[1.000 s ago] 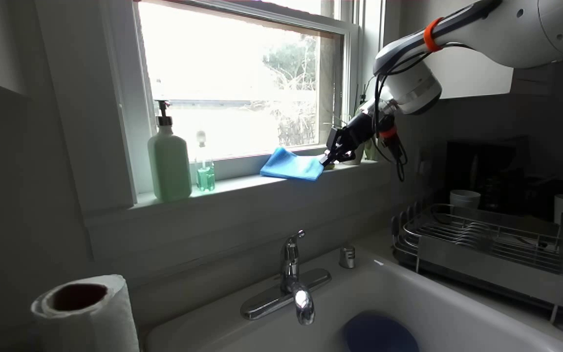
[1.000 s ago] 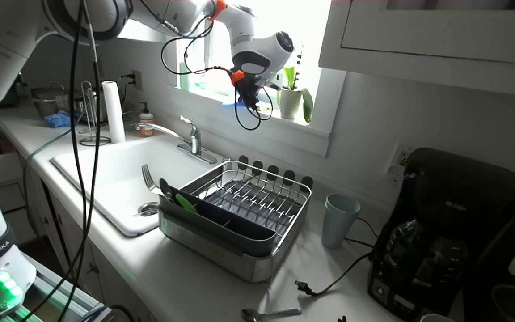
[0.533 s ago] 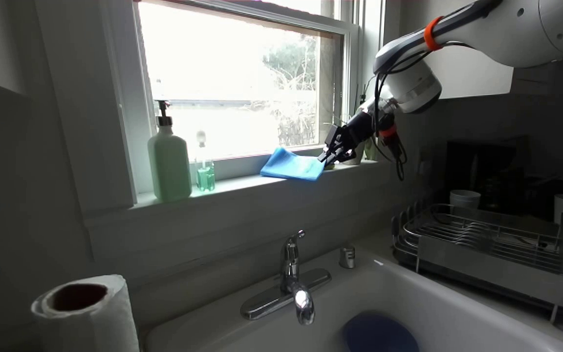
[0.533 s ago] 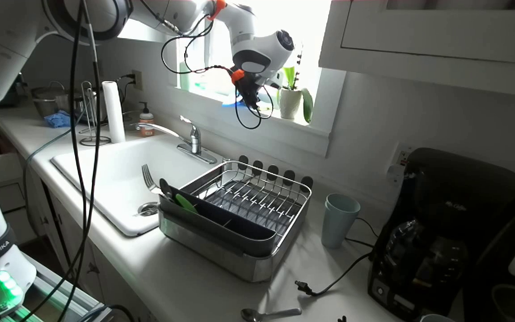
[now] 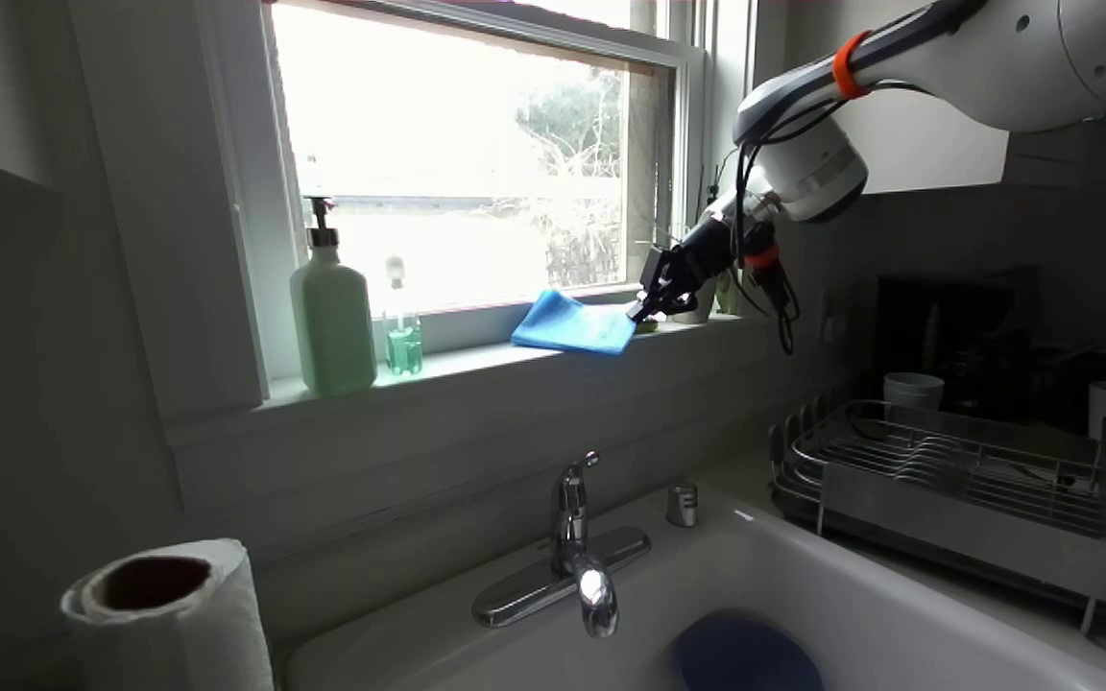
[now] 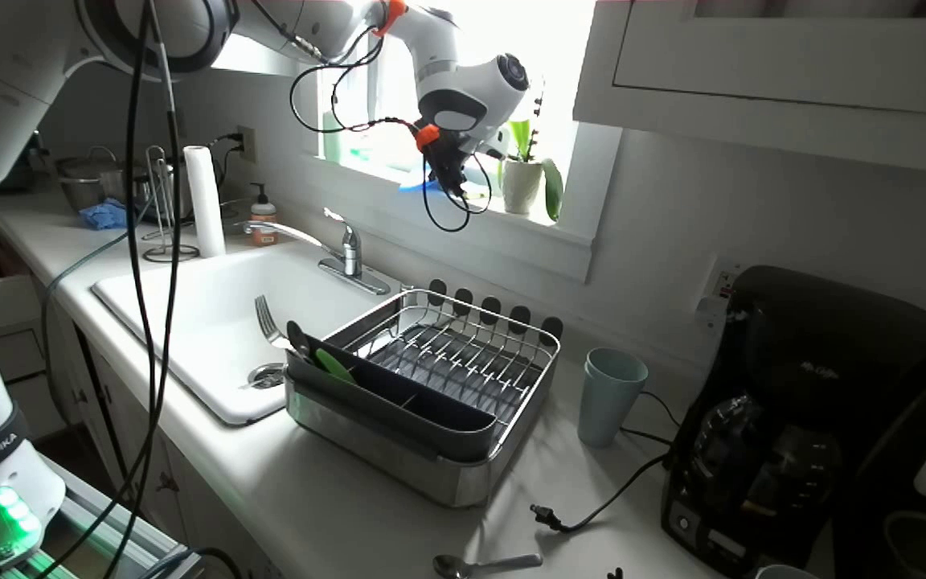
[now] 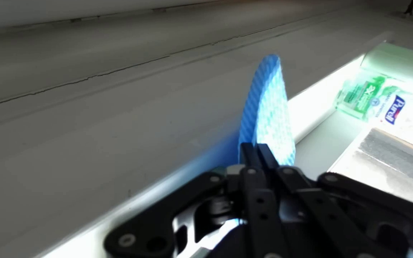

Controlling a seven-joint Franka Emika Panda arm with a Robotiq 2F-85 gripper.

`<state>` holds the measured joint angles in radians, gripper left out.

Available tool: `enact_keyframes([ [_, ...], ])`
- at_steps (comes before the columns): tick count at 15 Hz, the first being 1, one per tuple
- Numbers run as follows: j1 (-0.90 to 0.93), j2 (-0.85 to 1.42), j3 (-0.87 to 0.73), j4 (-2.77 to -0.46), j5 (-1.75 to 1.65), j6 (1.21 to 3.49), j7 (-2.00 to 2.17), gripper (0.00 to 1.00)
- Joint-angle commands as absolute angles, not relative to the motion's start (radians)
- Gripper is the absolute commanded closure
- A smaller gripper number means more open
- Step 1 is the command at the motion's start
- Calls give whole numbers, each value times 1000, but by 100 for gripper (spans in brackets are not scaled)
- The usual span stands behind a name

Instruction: Put the blue towel over the tap faucet

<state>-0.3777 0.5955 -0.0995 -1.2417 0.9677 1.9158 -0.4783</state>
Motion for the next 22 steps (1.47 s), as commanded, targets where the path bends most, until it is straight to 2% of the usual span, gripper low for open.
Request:
enact_keyframes([
  [1,-380,598,-101,-1220,961,1899,-469,63],
  [3,-381,599,-101,-1220,961,1898,-470,49],
  [4,-381,599,-101,-1220,962,1897,-470,48],
  [5,-381,598,-101,-1221,962,1897,-472,61],
  [6,-381,596,-101,-1222,961,1898,-473,67],
  [9,-380,592,-101,-1224,960,1899,-476,79],
  [10,-380,590,-102,-1225,959,1900,-476,78],
  [11,-379,587,-102,-1226,958,1900,-477,70],
  [12,-377,584,-104,-1228,954,1901,-475,52],
  [14,-376,582,-105,-1229,952,1900,-474,45],
  [20,-374,571,-107,-1236,948,1899,-474,4],
  [22,-374,567,-107,-1237,947,1899,-475,0],
])
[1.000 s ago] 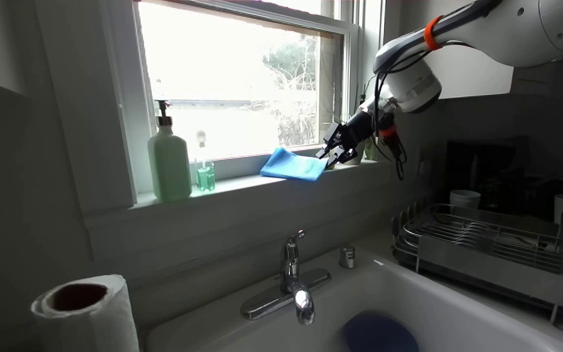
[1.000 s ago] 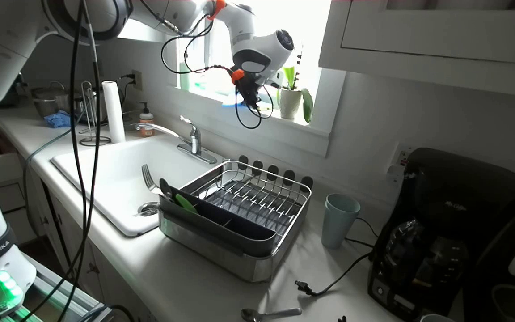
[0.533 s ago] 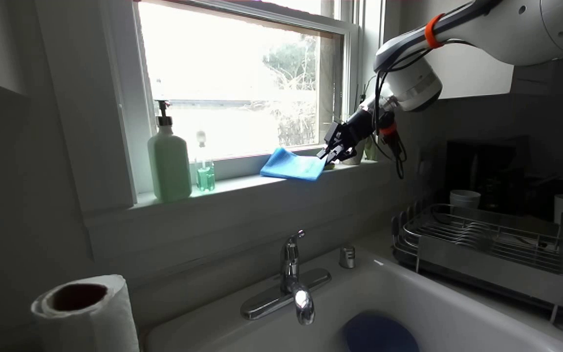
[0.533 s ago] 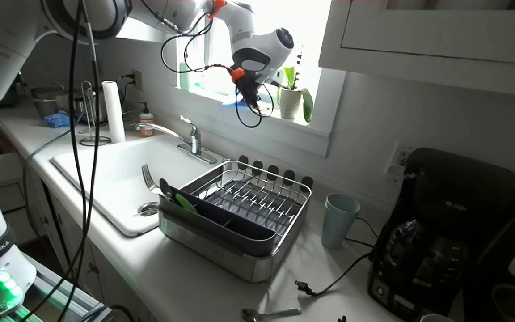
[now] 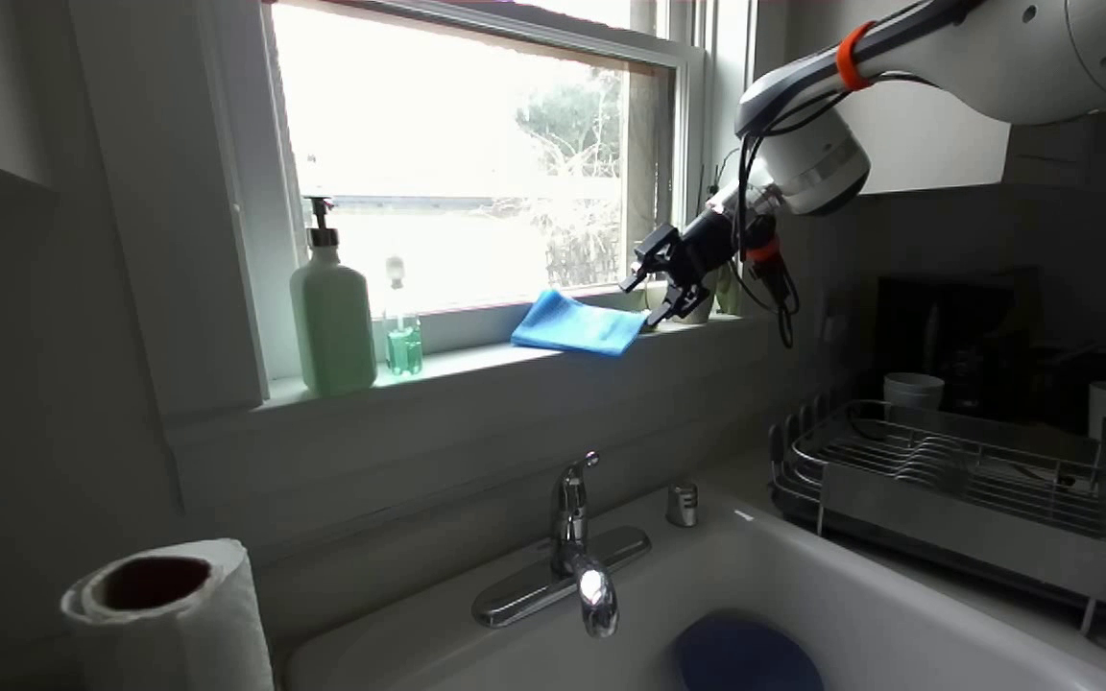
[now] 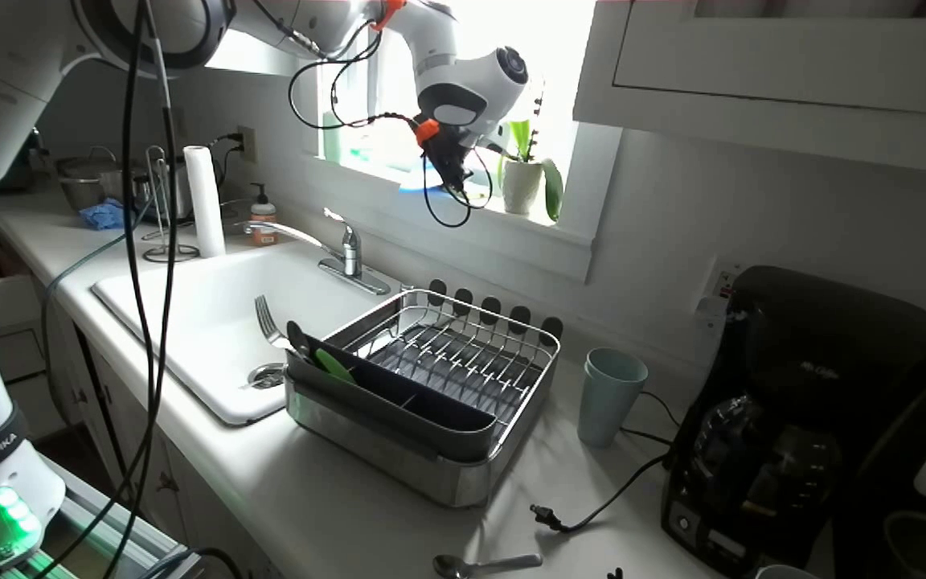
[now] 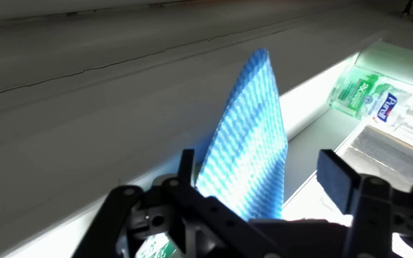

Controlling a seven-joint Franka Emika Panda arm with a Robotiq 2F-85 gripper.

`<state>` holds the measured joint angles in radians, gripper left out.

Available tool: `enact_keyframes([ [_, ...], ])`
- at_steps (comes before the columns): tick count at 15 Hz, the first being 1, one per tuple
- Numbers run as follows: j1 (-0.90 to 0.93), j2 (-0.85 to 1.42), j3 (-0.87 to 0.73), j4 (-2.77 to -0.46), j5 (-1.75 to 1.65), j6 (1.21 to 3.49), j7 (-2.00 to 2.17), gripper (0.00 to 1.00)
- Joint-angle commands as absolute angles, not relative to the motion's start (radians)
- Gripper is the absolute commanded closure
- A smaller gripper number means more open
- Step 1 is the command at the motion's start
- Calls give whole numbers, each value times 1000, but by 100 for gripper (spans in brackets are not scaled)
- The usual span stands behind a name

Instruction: Put the blue towel over the tap faucet

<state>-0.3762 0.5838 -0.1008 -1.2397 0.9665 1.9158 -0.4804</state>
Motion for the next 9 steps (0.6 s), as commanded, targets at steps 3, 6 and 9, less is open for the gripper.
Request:
enact_keyframes([
  [3,-374,560,-105,-1237,949,1899,-477,0],
  [6,-377,557,-101,-1234,959,1899,-485,0],
  [9,-377,558,-99,-1232,962,1899,-488,0],
])
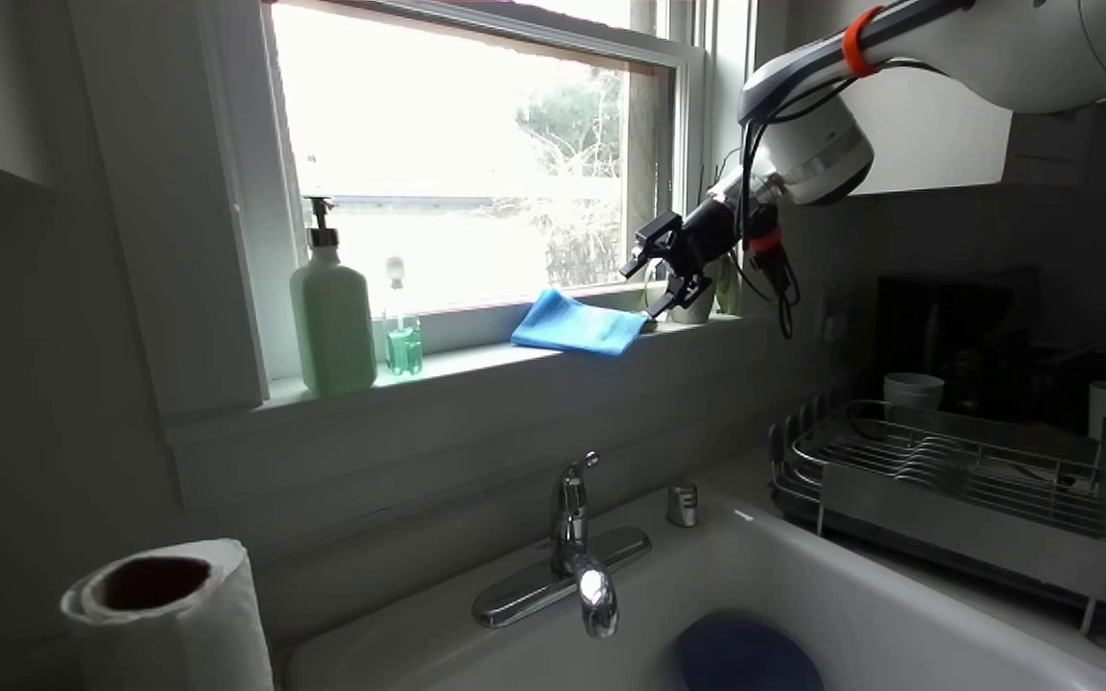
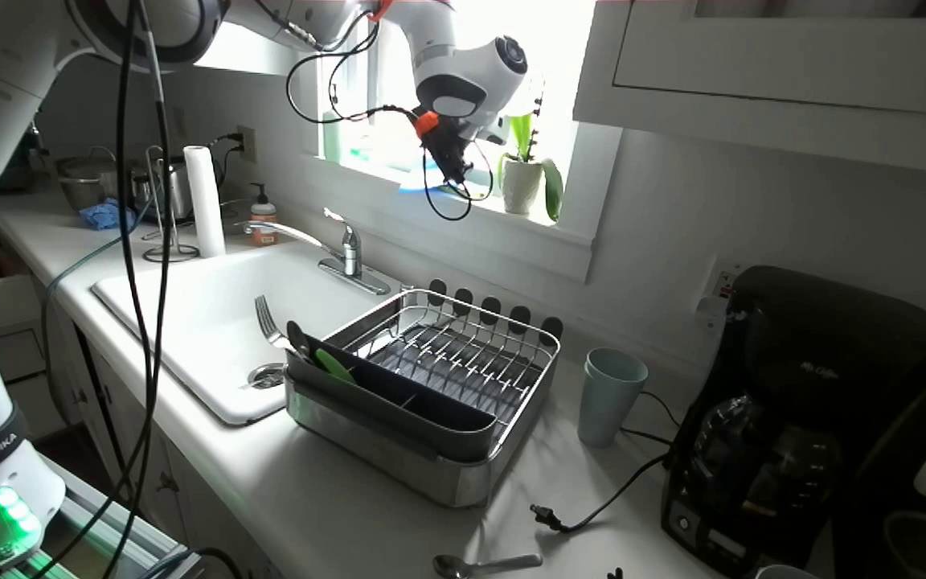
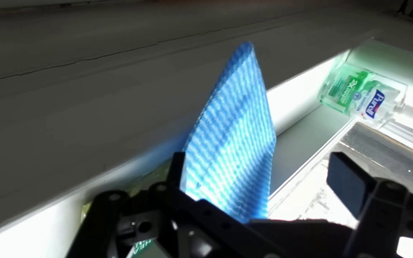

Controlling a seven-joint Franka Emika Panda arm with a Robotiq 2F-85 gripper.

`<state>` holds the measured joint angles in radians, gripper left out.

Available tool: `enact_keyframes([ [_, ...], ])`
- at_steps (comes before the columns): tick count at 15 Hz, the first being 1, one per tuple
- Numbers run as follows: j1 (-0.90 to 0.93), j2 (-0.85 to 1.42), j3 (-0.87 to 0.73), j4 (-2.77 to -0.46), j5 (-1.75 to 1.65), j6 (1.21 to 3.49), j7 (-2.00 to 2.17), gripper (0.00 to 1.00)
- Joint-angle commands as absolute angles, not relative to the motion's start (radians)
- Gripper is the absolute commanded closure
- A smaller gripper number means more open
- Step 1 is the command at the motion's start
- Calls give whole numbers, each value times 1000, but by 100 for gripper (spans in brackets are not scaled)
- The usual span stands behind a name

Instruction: Put the blue towel over the tap faucet

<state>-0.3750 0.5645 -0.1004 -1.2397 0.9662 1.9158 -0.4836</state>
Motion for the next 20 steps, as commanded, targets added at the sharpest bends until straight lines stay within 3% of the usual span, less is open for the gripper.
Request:
enact_keyframes([
  [1,-376,561,-101,-1232,957,1899,-483,0],
  [10,-375,576,-116,-1220,902,1892,-478,2],
  [12,-373,582,-115,-1215,904,1902,-482,27],
  [20,-374,568,-131,-1235,888,1905,-473,79],
])
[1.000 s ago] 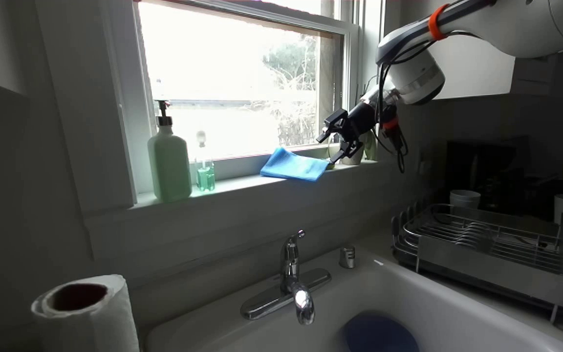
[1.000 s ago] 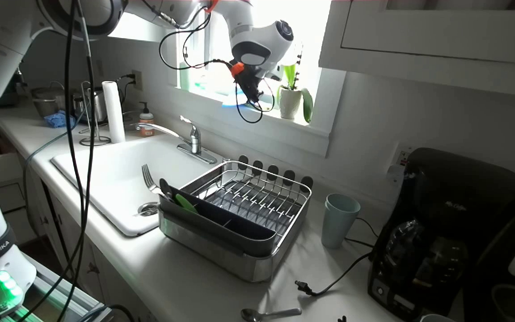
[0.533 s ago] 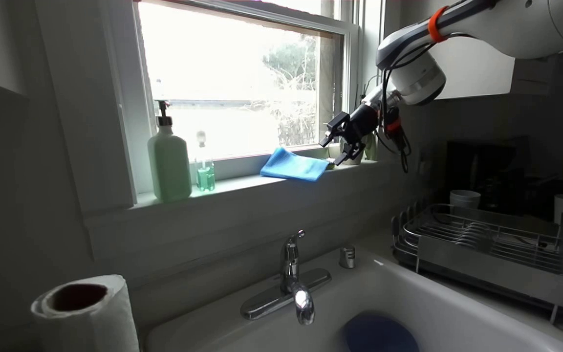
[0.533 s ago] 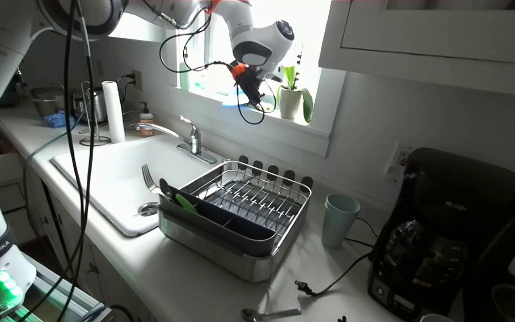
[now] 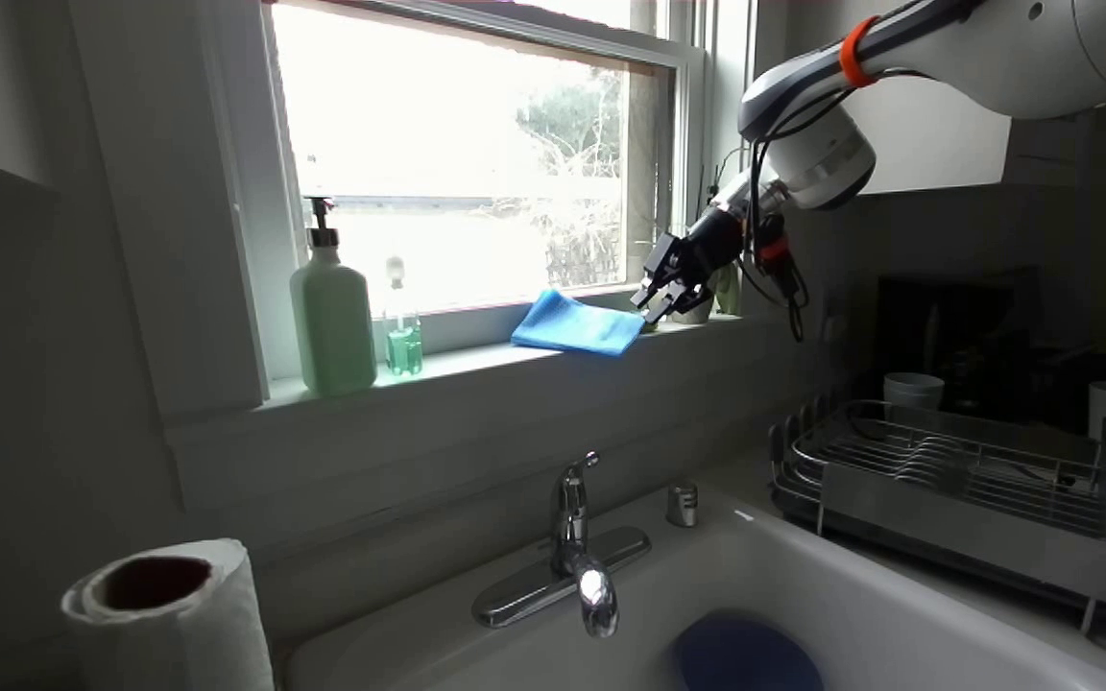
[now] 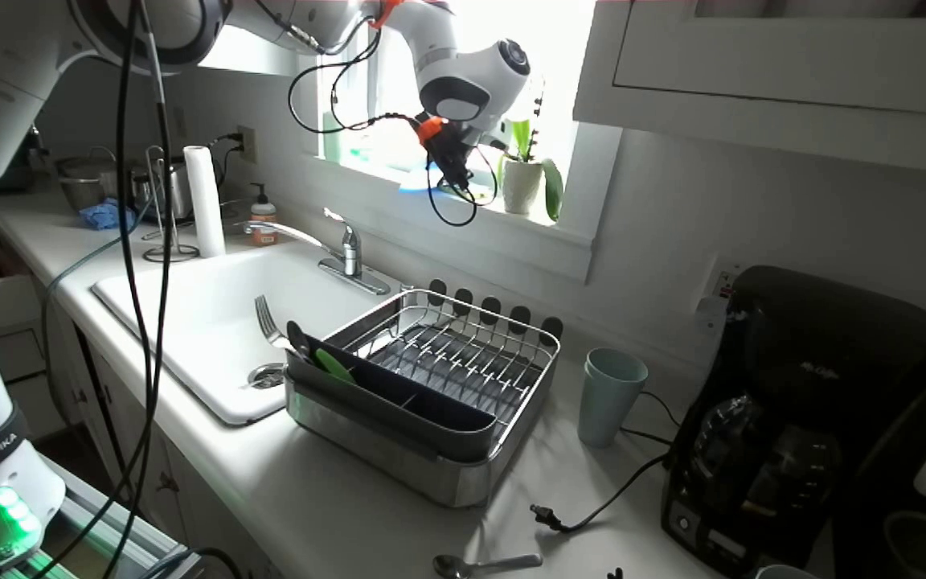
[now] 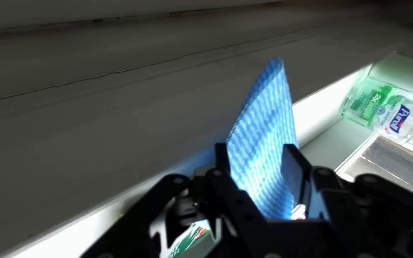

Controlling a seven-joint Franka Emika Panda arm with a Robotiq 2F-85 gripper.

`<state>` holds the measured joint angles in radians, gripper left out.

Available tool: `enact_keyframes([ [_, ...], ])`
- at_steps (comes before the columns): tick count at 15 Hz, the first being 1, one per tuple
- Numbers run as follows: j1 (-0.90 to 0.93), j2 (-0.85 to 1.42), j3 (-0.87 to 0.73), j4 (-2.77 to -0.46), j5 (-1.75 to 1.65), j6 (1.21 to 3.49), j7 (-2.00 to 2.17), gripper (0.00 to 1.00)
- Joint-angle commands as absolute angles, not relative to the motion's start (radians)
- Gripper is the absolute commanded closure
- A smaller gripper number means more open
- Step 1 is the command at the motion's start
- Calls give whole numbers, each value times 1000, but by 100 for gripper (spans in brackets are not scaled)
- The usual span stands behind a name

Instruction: Put the blue towel over the tap faucet

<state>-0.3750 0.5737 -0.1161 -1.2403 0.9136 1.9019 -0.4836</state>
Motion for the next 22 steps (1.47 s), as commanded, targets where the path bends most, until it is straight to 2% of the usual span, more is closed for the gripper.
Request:
enact_keyframes([
  [1,-375,567,-136,-1237,888,1906,-472,87],
  [2,-374,567,-142,-1238,883,1908,-468,88],
  [3,-372,567,-147,-1240,878,1909,-467,52],
  [4,-370,570,-153,-1240,869,1907,-465,56],
  [5,-369,575,-156,-1235,864,1908,-464,55],
  [11,-372,596,-139,-1212,898,1960,-500,15],
  [13,-373,602,-130,-1208,907,1981,-509,11],
  [14,-373,604,-125,-1207,910,1984,-513,17],
  [15,-373,605,-122,-1207,912,1989,-517,34],
  [16,-374,606,-119,-1206,911,1988,-518,42],
  [22,-377,601,-112,-1214,905,1984,-515,84],
])
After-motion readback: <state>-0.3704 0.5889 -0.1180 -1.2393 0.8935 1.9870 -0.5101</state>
